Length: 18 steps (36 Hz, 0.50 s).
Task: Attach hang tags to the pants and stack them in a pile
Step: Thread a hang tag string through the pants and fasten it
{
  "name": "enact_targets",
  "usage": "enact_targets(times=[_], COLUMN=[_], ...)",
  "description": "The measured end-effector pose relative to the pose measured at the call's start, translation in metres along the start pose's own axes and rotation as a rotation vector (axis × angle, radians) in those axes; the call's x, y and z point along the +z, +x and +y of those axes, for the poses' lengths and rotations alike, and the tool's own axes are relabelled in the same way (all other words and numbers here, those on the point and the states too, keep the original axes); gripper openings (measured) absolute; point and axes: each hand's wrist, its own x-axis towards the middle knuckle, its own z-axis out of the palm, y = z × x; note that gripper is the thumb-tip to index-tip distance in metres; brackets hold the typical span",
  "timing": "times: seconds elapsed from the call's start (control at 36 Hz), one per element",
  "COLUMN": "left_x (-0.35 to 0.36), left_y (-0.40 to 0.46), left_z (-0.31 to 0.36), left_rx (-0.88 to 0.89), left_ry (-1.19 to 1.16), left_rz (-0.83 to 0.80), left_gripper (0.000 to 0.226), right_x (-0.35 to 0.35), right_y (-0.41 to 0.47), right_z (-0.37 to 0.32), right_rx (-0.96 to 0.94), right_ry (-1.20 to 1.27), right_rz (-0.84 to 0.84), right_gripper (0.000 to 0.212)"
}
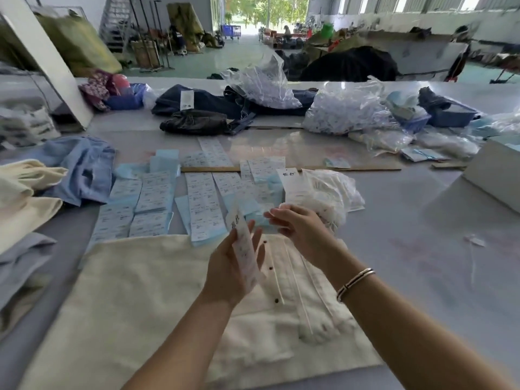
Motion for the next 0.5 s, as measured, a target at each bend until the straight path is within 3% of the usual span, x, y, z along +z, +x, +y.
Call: enact_targets(times=[0.19, 0.28, 0.36, 0.42, 0.5], left_x=[-0.02, -0.027, -0.028, -0.026, -0.022], left_y=[-0.019, -0.023, -0.026, -0.026, -0.027], left_z=[0.014, 0.016, 0.019, 0.016, 0.015], left_rx=[0.004, -0.019, -0.09, -0.133, -0.11], left_ry=[0.002, 0.03, 0.197, 0.38, 0.486], left_rz=[0.04, 0.095, 0.13, 0.195, 0.247], left_gripper=[0.032, 0.033, 0.033, 0.033, 0.026], right_x=[0.034, 0.037, 0.036, 0.034, 0.034], right_y=[-0.022, -0.033, -0.049, -0.059, -0.058], right_z=[0.039, 0.049, 0.065, 0.074, 0.083], right_rx=[0.008, -0.087, -0.18, -0.191, 0.051], right_ry=[-0.154, -0.378, -0.614, -0.503, 0.046], right_rz=[-0.042, -0.074, -0.191, -0.127, 0.262], right_gripper=[0.013, 0.019, 0.012, 0.014, 0.036])
